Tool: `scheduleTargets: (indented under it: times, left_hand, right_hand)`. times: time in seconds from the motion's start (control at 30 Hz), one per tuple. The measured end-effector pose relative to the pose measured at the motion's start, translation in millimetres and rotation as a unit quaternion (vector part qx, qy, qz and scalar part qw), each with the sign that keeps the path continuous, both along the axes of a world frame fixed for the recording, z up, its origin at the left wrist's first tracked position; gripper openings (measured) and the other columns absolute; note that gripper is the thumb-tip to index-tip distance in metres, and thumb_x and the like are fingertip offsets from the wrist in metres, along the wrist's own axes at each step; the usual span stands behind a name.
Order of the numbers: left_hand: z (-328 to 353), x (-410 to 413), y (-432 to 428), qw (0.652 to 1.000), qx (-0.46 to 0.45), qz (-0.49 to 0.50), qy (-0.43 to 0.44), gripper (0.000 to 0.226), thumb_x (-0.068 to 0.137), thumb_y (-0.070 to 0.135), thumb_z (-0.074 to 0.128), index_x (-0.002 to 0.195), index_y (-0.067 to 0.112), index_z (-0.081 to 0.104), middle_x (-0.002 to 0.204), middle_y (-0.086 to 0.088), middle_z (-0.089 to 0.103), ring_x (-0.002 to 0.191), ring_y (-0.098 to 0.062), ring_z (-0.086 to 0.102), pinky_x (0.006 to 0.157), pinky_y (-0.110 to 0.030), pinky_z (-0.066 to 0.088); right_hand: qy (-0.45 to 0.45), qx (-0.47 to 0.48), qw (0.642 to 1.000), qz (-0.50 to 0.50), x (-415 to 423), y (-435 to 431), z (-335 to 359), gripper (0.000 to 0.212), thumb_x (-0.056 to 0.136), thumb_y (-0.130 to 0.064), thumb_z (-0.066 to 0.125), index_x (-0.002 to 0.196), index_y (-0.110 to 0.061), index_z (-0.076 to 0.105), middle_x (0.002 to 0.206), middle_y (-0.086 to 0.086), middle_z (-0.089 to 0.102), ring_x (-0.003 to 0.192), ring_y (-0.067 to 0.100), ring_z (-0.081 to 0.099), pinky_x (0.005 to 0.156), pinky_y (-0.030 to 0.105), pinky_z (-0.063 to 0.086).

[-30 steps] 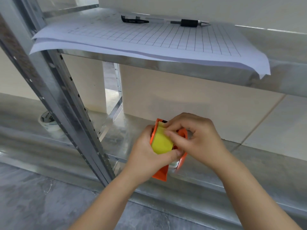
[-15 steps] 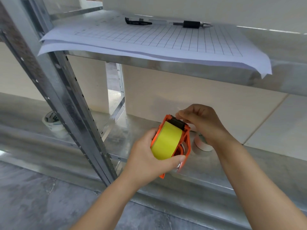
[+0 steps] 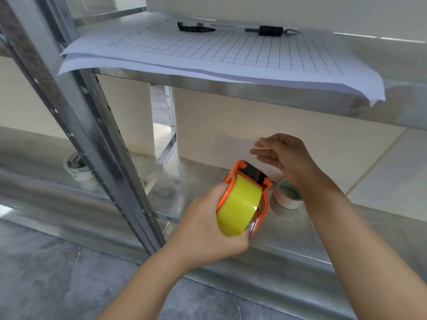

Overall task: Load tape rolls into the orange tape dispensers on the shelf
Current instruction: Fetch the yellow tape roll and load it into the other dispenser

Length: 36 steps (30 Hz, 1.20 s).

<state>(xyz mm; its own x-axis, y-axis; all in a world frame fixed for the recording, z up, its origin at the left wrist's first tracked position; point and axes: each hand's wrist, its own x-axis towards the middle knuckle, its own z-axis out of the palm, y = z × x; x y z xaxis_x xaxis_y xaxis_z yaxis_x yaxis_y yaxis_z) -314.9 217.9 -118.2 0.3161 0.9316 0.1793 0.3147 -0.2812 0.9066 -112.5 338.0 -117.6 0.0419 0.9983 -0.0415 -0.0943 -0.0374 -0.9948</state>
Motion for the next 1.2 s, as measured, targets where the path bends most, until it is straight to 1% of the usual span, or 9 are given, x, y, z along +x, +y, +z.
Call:
scheduleTargets:
  times: [0.3, 0.5, 0.6, 0.67, 0.8, 0.9, 0.97, 1.07, 1.2]
  left_hand:
    - [-3.3, -0.7, -5.3, 0.996, 0.034, 0.056, -0.053, 0.044, 0.057, 0.013, 0.07, 0.089, 0.039, 0.055, 0.081, 0.005, 0.062, 0.053, 0.0, 0.054, 0.046, -0.014, 0.041]
    - [-3.6, -1.1, -6.6, 0.995, 0.03, 0.07, -0.07, 0.039, 0.055, 0.024, 0.069, 0.087, 0.042, 0.057, 0.071, 0.004, 0.061, 0.048, -0.001, 0.051, 0.043, -0.021, 0.041]
    - [-3.1, -3.6, -5.9, 0.992, 0.021, 0.076, -0.097, 0.035, 0.052, 0.028, 0.067, 0.083, 0.043, 0.058, 0.062, 0.015, 0.06, 0.045, 0.002, 0.049, 0.043, -0.012, 0.038]
    - [-1.9, -4.8, -6.2, 0.991, 0.014, 0.072, -0.111, 0.036, 0.052, 0.029, 0.067, 0.083, 0.044, 0.058, 0.063, 0.016, 0.061, 0.046, 0.002, 0.051, 0.045, -0.012, 0.04]
    - [1.4, -6.4, -6.1, 0.988, 0.019, 0.073, -0.135, 0.033, 0.053, 0.03, 0.067, 0.082, 0.043, 0.057, 0.065, 0.019, 0.061, 0.049, 0.002, 0.053, 0.046, -0.011, 0.041]
    - [3.5, -9.0, -3.5, 0.986, 0.03, 0.073, -0.145, 0.032, 0.055, 0.031, 0.068, 0.082, 0.042, 0.056, 0.071, 0.021, 0.062, 0.054, 0.004, 0.056, 0.047, -0.011, 0.043]
    - [2.4, -10.1, -2.0, 0.986, 0.029, 0.079, -0.144, 0.032, 0.055, 0.032, 0.068, 0.084, 0.038, 0.056, 0.072, 0.021, 0.062, 0.055, 0.004, 0.055, 0.048, -0.012, 0.045]
    - [-1.1, -10.1, 0.2, 0.984, 0.033, 0.095, -0.145, 0.031, 0.055, 0.033, 0.067, 0.084, 0.039, 0.056, 0.073, 0.022, 0.062, 0.056, 0.005, 0.056, 0.049, -0.012, 0.046]
    - [-9.6, -9.8, 5.7, 0.977, 0.039, 0.116, -0.172, 0.036, 0.056, 0.027, 0.072, 0.085, 0.043, 0.058, 0.075, 0.027, 0.065, 0.06, 0.009, 0.06, 0.052, -0.007, 0.046]
  right_hand:
    - [0.07, -0.094, 0.993, 0.026, -9.2, -2.3, -18.2, 0.016, 0.088, -0.008, 0.056, 0.073, -0.009, 0.061, 0.062, -0.004, 0.071, 0.053, 0.008, 0.068, 0.046, 0.017, 0.05]
    - [0.148, -0.225, 0.958, 0.092, -18.5, -7.8, -31.7, 0.052, 0.087, -0.01, 0.046, 0.036, -0.018, 0.052, 0.036, -0.003, 0.048, 0.035, 0.01, 0.049, 0.042, 0.016, 0.046]
    - [0.197, -0.286, 0.924, 0.158, -19.4, -10.5, -41.3, 0.033, 0.091, -0.023, 0.041, 0.068, -0.013, 0.063, 0.065, 0.007, 0.062, 0.068, 0.018, 0.062, 0.076, 0.031, 0.057]
    - [0.204, -0.307, 0.904, 0.218, -24.1, -14.9, -41.0, 0.028, 0.089, -0.031, 0.045, 0.102, -0.012, 0.06, 0.098, 0.014, 0.064, 0.099, 0.025, 0.061, 0.099, 0.04, 0.045]
    - [0.239, -0.297, 0.879, 0.288, -34.7, -28.8, -38.5, 0.07, 0.061, -0.03, 0.082, 0.121, -0.007, 0.055, 0.121, 0.014, 0.058, 0.111, 0.026, 0.056, 0.108, 0.038, 0.035]
    - [0.276, -0.282, 0.875, 0.281, -36.6, -35.4, -44.0, 0.1, 0.046, -0.027, 0.092, 0.133, -0.006, 0.047, 0.124, 0.014, 0.054, 0.112, 0.025, 0.052, 0.111, 0.04, 0.028]
    - [0.272, -0.282, 0.881, 0.266, -41.4, -42.0, -43.9, 0.088, 0.055, -0.029, 0.086, 0.131, -0.001, 0.05, 0.124, 0.018, 0.058, 0.111, 0.029, 0.056, 0.112, 0.043, 0.033]
    - [0.281, -0.309, 0.878, 0.234, -50.2, -54.5, -48.5, 0.051, 0.081, -0.032, 0.054, 0.12, 0.0, 0.059, 0.115, 0.02, 0.066, 0.1, 0.031, 0.066, 0.091, 0.043, 0.052]
    - [0.315, -0.302, 0.875, 0.21, -61.4, -69.9, -61.3, 0.054, 0.093, -0.035, 0.031, 0.138, -0.007, 0.043, 0.14, 0.017, 0.045, 0.119, 0.029, 0.049, 0.101, 0.044, 0.04]
